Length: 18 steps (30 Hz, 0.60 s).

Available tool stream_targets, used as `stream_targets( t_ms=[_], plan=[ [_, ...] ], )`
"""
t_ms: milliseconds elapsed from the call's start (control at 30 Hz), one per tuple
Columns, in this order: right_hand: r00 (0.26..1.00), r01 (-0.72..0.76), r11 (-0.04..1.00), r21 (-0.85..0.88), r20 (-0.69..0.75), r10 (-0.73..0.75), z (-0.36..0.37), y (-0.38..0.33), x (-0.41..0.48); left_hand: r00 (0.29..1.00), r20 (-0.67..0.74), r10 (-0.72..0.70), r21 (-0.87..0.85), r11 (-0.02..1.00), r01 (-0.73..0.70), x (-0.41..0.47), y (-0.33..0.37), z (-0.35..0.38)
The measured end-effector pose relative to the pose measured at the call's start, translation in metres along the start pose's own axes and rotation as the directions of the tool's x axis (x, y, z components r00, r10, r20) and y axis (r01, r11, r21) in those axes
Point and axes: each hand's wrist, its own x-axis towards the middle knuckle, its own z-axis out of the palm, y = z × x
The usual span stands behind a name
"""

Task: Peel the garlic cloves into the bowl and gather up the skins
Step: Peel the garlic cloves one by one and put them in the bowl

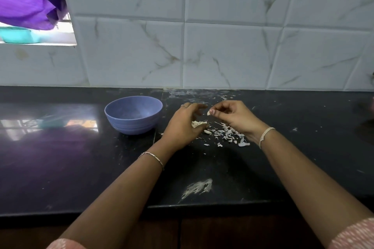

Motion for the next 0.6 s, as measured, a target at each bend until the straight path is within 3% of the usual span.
stream_targets(
  t_ms=[300, 500, 600],
  plan=[
    [0.957, -0.281, 0.875, 0.395, 0.042, 0.288, -0.013, 0.025, 0.017, 0.976, -0.016, -0.215, -0.321, 0.926, 0.199, 0.036, 0.017, 0.024],
    [0.957, -0.201, 0.889, 0.412, -0.112, 0.268, -0.014, 0.035, 0.019, 0.927, 0.083, -0.365, -0.512, 0.783, 0.354, 0.046, 0.022, 0.037],
    [0.963, -0.171, 0.911, 0.375, -0.129, 0.234, -0.011, 0.037, 0.016, 0.923, 0.040, -0.384, -0.469, 0.808, 0.356, 0.046, 0.021, 0.043]
  ],
)
